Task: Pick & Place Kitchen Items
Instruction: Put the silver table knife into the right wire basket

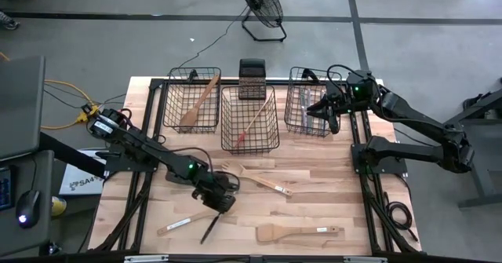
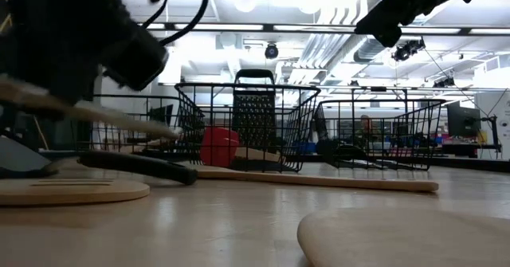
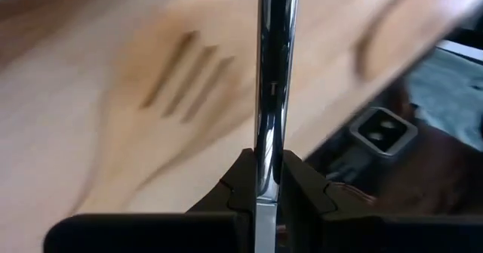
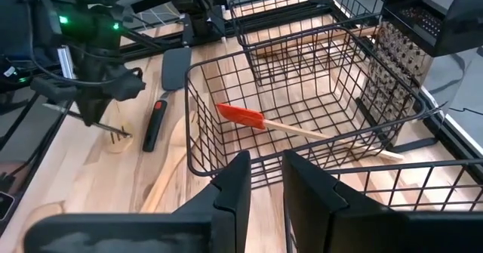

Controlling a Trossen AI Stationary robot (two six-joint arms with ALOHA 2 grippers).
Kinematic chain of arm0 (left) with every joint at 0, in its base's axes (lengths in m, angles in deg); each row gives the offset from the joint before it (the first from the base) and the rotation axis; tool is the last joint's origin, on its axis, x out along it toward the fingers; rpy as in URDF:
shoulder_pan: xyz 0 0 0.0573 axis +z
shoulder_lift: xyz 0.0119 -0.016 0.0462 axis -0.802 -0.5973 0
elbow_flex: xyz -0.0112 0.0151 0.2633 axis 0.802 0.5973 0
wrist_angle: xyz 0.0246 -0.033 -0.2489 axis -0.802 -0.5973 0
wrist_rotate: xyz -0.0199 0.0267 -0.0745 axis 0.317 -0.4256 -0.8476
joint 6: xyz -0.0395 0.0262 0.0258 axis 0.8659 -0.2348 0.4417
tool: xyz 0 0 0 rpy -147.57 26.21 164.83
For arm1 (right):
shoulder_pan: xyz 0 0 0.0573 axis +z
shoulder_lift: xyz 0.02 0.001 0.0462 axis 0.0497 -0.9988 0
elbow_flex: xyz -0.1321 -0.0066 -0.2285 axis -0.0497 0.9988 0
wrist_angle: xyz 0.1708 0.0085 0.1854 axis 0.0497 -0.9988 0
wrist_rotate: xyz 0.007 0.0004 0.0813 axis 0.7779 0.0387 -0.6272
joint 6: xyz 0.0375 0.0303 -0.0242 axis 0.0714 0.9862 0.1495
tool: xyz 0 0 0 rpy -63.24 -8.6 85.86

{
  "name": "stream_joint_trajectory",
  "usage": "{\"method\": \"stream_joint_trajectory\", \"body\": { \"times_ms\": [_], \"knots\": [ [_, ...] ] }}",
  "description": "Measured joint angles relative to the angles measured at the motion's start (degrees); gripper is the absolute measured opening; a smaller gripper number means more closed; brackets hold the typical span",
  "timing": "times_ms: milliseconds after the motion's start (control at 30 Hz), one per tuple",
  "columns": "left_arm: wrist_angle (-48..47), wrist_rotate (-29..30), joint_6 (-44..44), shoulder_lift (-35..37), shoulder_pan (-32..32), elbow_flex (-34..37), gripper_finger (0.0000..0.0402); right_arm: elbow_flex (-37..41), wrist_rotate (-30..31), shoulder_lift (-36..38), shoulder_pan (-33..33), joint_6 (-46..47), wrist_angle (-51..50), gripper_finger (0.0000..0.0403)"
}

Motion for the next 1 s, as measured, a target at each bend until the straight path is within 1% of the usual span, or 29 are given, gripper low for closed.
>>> {"method": "stream_joint_trajectory", "body": {
  "times_ms": [200, 567, 667, 767, 900, 1000],
  "knots": [
    [7.86, 0.23, -3.68, 0.0, 0.0, 0.0, 0.003, -0.01, -0.05, 0.0, 0.0, 0.34, 0.0, 0.007],
    [14.6, 1.44, -10.46, 0.0, 0.02, 0.0, 0.003, 0.0, -0.05, 0.0, 0.0, 0.72, -0.39, 0.007],
    [17.77, 2.92, -13.45, 0.0, 0.7, 0.0, 0.003, 0.0, -0.1, -0.02, 0.0, 0.72, -0.45, 0.007],
    [20.87, 5.47, -19.06, 0.0, 1.87, 0.0, 0.003, 0.4, -0.84, -0.02, -0.02, 0.65, -0.33, 0.007],
    [25.93, 7.09, -30.19, 0.0, 5.13, 0.0, 0.003, 1.76, -1.96, -0.04, 0.0, 0.59, 0.61, 0.007],
    [27.6, 8.19, -38.69, 0.0, 8.13, -1.38, 0.003, 2.64, -1.97, -0.07, -0.02, 0.57, 1.42, 0.007]
  ]
}}
